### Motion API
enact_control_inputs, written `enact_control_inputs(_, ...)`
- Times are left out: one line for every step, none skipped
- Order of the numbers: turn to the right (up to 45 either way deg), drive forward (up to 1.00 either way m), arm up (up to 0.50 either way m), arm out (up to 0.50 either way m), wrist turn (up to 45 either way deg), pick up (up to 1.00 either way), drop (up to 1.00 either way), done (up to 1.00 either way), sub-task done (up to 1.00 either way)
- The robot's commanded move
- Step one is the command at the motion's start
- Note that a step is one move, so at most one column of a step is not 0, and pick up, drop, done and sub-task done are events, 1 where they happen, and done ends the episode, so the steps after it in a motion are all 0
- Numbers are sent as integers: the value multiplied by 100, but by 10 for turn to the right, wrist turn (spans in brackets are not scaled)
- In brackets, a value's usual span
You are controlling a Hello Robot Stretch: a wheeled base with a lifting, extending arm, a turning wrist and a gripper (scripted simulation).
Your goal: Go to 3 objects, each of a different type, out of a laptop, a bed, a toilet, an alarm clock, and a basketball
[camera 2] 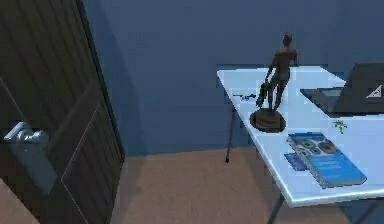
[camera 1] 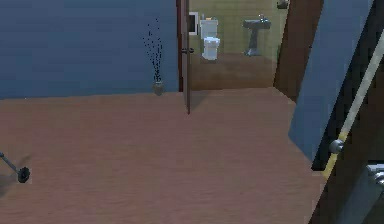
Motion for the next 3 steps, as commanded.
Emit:
enact_control_inputs(-240, 0, 0, 0, 0, 0, 0, 0, 0)
enact_control_inputs(0, 90, 0, 0, 0, 0, 0, 0, 0)
enact_control_inputs(450, 0, 0, 0, 0, 0, 0, 0, 0)
